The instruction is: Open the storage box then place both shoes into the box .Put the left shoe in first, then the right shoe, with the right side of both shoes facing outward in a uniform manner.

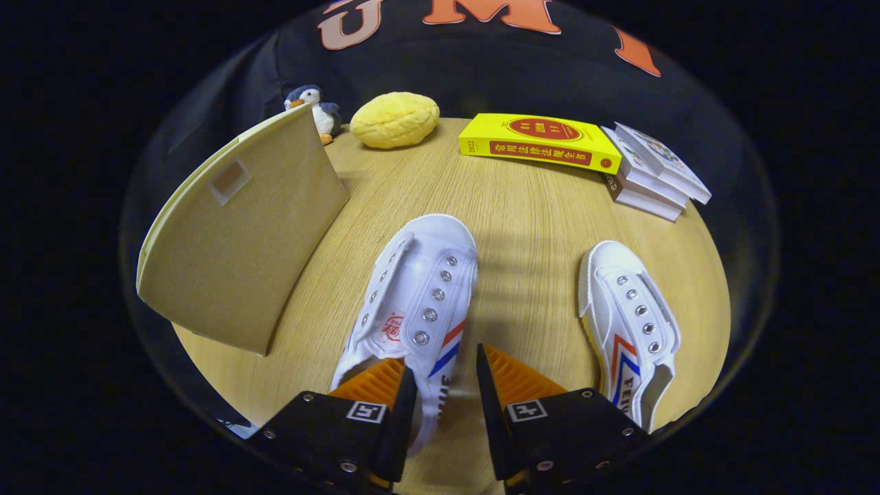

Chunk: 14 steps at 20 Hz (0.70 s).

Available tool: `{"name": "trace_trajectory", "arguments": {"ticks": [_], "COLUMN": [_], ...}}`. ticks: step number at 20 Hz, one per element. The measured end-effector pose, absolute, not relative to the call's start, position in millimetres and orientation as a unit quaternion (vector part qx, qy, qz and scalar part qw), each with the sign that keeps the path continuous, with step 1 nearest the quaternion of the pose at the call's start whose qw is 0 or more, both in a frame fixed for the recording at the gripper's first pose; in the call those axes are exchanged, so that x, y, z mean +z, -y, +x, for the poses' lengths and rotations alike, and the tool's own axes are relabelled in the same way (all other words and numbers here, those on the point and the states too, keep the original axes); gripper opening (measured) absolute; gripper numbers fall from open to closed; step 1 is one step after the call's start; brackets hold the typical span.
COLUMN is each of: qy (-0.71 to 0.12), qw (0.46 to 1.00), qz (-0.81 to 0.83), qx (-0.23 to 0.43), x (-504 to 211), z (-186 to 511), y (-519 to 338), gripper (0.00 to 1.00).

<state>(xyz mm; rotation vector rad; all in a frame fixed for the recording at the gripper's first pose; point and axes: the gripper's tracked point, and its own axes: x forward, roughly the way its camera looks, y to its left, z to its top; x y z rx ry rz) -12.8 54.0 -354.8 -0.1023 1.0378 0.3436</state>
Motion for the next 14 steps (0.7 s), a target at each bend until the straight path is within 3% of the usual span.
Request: {"name": "trace_trajectory", "arguments": {"ticks": [1,2,3,4,9,14], "qy": [-0.49,-0.478,-0.47,-0.453,-0.435,-0.416], "qw": [0.857,0.867,0.872,0.88,0.887,0.899], "qz": [-0.031,-0.023,-0.019,-0.017,0.055,0.091], "qx": [0.157,0.138,0.132,0.14,0.149,0.103], "x": [-359.2,-351.2,-348.0,-340.8,-318.7,-283.2], "z": [-8.4,-1.7,3.4,7.0,8.5,16.2], "y": [-58.6,-50.8,-51.2,-56.4,-71.6,-72.7], "gripper": [0.41,0.17,0.05,0.01,0.0,0.0]}}
